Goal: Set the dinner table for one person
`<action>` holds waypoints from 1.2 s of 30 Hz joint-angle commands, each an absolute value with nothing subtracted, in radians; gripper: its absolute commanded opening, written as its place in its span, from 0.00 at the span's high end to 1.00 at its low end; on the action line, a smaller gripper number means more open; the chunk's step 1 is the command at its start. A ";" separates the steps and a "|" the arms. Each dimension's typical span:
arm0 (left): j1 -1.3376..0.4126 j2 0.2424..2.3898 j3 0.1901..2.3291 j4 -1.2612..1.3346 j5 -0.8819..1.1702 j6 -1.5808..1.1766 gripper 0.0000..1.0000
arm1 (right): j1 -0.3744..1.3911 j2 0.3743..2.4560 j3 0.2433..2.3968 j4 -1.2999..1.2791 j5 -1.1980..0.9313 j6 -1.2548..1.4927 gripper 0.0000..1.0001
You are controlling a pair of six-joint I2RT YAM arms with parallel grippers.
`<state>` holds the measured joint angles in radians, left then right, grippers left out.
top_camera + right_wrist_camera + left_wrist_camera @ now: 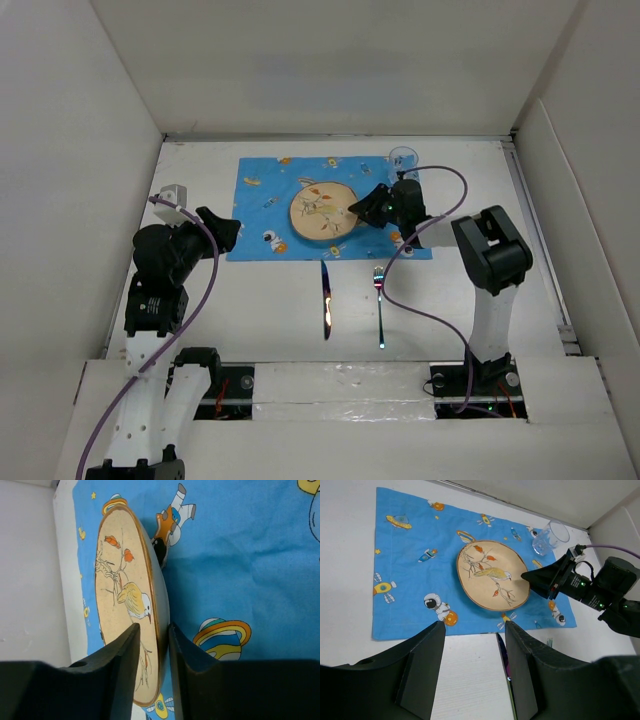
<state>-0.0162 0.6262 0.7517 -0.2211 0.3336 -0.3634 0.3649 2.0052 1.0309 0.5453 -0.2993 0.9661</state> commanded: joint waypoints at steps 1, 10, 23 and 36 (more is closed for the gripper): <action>-0.020 0.618 0.741 -0.172 0.353 -0.356 0.52 | 0.380 1.959 1.028 0.646 -0.282 0.956 0.59; -0.020 0.612 0.742 -0.172 0.345 -0.356 0.57 | 0.380 1.783 1.025 0.393 -0.131 0.781 0.44; -0.020 0.594 0.747 -0.178 0.348 -0.357 1.00 | 0.537 1.281 0.688 0.040 0.110 0.630 1.00; -0.029 0.592 0.769 -0.219 0.215 -0.397 0.65 | 0.794 1.187 0.454 -0.169 0.210 0.882 0.54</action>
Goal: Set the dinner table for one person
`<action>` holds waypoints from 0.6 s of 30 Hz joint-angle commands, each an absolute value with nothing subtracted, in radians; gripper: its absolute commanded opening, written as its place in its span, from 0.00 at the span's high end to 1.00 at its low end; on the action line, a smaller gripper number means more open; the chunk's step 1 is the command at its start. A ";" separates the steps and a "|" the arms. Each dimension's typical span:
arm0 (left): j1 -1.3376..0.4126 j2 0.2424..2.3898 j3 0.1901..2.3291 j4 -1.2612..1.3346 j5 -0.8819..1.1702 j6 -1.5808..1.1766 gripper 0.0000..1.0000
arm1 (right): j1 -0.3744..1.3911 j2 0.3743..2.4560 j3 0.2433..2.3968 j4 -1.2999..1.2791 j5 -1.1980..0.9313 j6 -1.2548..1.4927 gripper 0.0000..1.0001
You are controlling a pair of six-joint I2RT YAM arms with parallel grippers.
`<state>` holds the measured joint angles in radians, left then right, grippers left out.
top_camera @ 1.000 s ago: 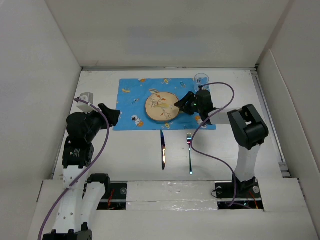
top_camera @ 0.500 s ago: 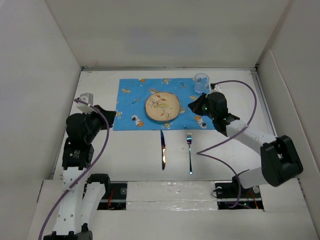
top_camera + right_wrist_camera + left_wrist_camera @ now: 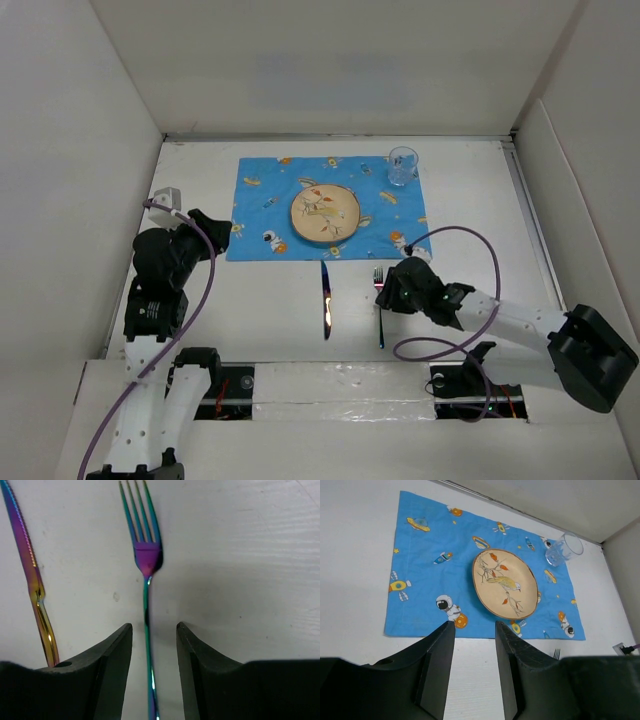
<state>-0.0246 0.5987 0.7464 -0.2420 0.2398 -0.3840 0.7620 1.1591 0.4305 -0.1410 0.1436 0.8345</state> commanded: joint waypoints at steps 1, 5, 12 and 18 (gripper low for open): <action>-0.029 0.589 0.767 -0.221 0.221 -0.396 0.65 | 0.807 1.202 0.460 -0.170 0.215 0.891 0.54; -0.029 0.589 0.767 -0.218 0.229 -0.394 0.65 | 0.873 1.284 0.509 -0.210 0.302 0.917 0.57; -0.040 0.592 0.772 -0.219 0.227 -0.397 0.65 | 1.037 1.446 0.656 -0.430 0.481 1.092 0.75; -0.075 0.592 0.781 -0.229 0.201 -0.399 0.65 | 1.147 1.601 0.811 -0.645 0.601 1.198 0.82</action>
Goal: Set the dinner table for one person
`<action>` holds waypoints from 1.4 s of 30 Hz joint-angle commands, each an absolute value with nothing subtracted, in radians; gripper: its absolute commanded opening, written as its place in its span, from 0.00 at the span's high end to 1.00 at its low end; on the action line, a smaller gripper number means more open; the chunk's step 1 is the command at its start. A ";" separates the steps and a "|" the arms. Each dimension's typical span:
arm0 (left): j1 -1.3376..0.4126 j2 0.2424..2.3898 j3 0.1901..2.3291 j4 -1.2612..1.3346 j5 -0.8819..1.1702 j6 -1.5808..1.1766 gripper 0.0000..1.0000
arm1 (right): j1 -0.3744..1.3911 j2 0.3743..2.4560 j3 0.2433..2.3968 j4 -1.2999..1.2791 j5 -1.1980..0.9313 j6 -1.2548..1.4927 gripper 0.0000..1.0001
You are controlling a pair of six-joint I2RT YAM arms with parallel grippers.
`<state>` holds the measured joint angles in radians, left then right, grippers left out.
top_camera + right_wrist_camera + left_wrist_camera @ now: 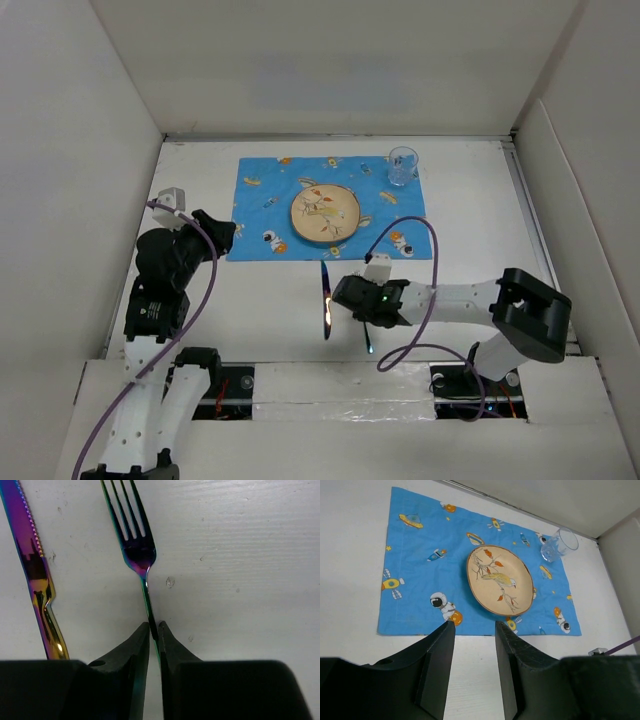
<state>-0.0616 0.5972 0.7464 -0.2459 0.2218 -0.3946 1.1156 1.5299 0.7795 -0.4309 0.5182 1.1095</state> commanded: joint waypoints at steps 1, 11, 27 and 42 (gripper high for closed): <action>-0.075 0.588 0.781 -0.232 0.201 -0.399 0.65 | 1.158 1.624 0.828 -0.659 0.607 1.203 0.87; -0.084 0.586 0.778 -0.230 0.144 -0.442 0.65 | 1.229 1.571 1.074 -0.725 0.715 1.064 1.00; -0.084 0.580 0.807 -0.298 -0.087 -0.565 0.68 | 0.960 2.296 2.205 -0.543 0.428 0.615 1.00; -0.084 0.591 0.816 -0.302 -0.051 -0.557 0.68 | 0.847 2.605 2.520 -0.557 0.319 0.667 1.00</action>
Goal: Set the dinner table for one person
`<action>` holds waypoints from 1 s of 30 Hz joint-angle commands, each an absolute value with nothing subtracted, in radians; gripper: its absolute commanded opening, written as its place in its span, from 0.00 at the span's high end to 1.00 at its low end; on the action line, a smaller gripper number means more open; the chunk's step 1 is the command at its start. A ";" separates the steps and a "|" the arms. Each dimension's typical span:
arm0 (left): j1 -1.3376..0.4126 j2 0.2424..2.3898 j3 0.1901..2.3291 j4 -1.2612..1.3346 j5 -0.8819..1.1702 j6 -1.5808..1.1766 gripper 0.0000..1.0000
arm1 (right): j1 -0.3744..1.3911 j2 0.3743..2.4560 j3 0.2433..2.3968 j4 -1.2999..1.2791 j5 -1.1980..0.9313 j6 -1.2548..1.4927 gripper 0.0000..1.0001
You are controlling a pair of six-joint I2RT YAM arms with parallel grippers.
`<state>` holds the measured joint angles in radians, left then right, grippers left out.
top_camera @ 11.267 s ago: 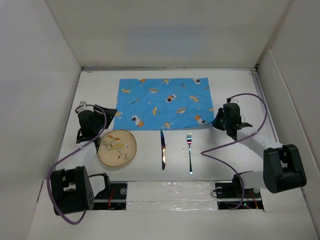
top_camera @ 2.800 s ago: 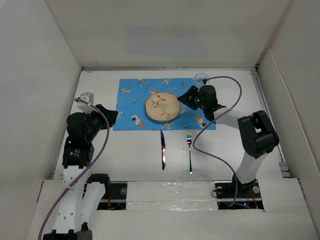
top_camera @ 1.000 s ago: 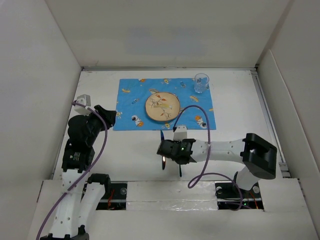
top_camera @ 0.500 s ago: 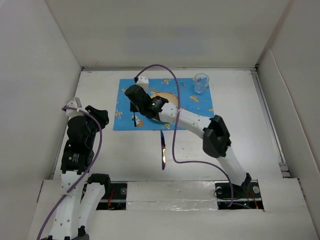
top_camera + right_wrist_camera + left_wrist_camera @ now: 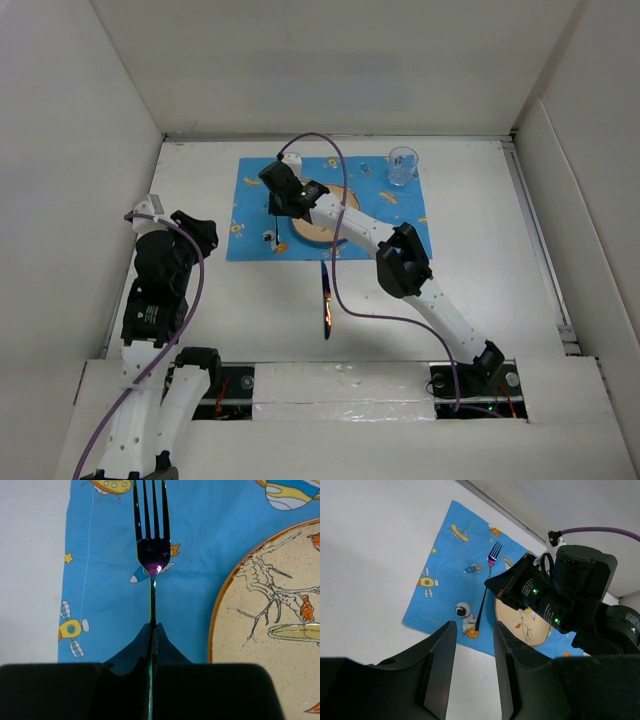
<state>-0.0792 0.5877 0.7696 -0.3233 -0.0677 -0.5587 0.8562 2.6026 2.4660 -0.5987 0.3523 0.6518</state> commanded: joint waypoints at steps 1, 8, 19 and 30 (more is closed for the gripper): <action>-0.084 0.597 0.816 -0.304 -0.051 -0.557 0.68 | 0.847 2.609 2.516 -0.551 0.319 0.675 1.00; -0.084 0.603 0.810 -0.302 -0.043 -0.551 0.68 | 0.847 2.637 2.474 -0.486 0.305 0.759 1.00; -0.084 0.597 0.807 -0.304 -0.038 -0.546 0.68 | 0.847 2.643 2.441 -0.462 0.318 0.805 1.00; -0.084 0.588 0.807 -0.302 -0.040 -0.548 0.68 | 0.847 2.634 2.427 -0.466 0.319 0.784 0.86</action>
